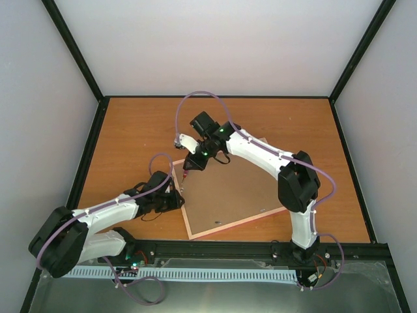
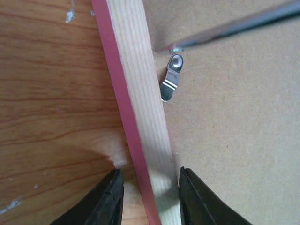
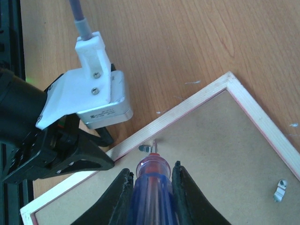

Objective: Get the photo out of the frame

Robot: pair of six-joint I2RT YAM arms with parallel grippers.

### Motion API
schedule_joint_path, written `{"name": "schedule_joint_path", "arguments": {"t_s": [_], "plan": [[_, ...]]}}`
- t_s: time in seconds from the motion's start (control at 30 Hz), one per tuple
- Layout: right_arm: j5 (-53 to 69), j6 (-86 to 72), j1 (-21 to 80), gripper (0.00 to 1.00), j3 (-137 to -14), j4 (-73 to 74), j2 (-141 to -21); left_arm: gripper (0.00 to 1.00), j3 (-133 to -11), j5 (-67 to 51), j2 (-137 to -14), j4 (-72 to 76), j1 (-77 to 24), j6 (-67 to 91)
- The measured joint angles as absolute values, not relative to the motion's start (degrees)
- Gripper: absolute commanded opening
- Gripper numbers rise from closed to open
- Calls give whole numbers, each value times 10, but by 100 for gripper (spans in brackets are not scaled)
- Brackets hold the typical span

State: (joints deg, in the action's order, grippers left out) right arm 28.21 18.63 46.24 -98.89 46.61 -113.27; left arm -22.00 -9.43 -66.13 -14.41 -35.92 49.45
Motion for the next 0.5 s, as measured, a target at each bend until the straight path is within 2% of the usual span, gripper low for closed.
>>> {"name": "schedule_joint_path", "arguments": {"t_s": [0.5], "plan": [[258, 197, 464, 3, -962, 508, -1095, 34, -220, -90, -667, -133, -359, 495]]}}
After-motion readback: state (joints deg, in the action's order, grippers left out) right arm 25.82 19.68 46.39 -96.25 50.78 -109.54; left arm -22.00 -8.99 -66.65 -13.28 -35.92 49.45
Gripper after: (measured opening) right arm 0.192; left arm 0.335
